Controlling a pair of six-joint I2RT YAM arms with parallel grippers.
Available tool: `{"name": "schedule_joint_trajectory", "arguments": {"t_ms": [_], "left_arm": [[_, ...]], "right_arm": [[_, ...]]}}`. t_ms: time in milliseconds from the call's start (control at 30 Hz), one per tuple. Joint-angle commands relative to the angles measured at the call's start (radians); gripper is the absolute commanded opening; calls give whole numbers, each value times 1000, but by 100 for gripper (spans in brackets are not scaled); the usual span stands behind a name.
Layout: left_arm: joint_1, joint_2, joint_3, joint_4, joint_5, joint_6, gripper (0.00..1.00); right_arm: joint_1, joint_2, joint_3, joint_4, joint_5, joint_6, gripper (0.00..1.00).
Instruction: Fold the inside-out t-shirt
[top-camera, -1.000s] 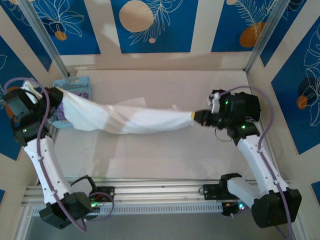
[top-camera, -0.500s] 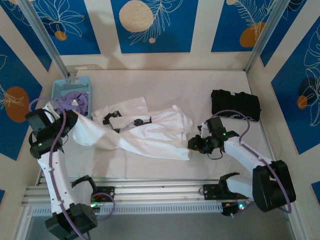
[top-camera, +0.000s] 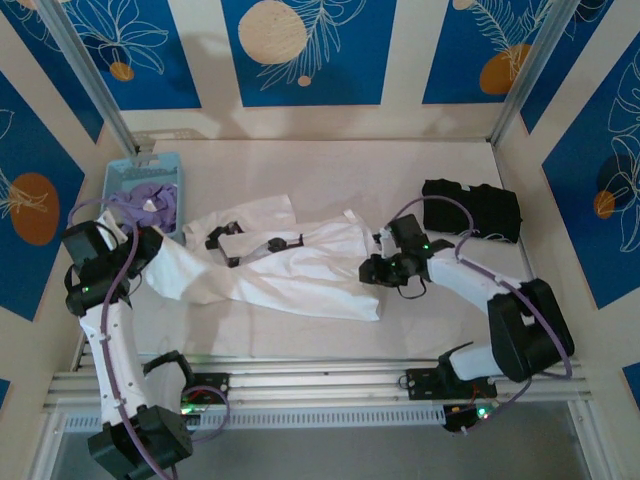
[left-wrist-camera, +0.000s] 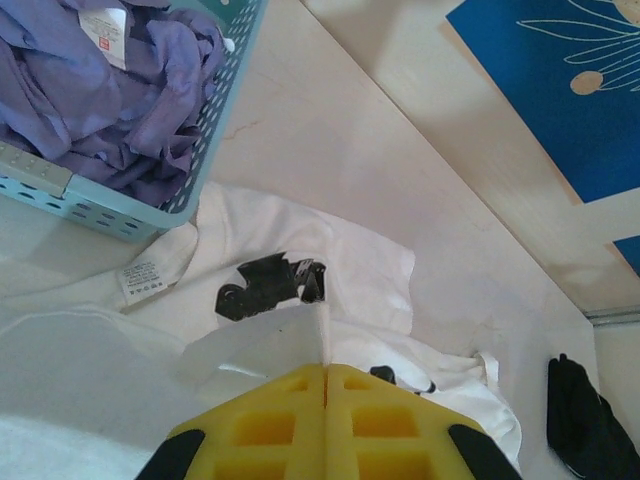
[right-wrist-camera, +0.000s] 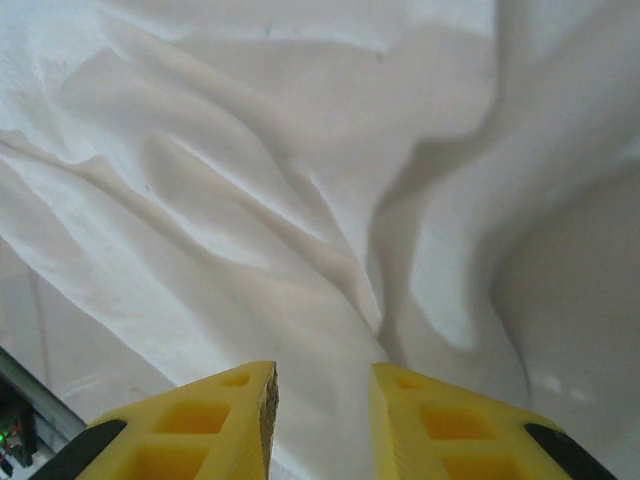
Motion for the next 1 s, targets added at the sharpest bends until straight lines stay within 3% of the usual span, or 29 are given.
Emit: {"name": "schedule_joint_trajectory", "arguments": {"t_ms": [0, 333, 500, 633, 733, 967], "left_arm": [[-13, 5, 6, 32, 12, 22, 0], [-22, 21, 3, 56, 19, 15, 0], [-28, 29, 6, 63, 20, 10, 0], [-27, 34, 18, 66, 23, 0, 0], [-29, 39, 27, 85, 32, -21, 0], [-28, 60, 84, 135, 29, -80, 0]], "right_arm": [[22, 66, 46, -2, 72, -52, 30], [40, 193, 85, 26, 108, -64, 27], [37, 194, 102, 38, 82, -80, 8], [5, 93, 125, -10, 46, -114, 1], [-51, -15, 148, -54, -45, -139, 0], [-212, -220, 154, -10, -386, -122, 0]]}}
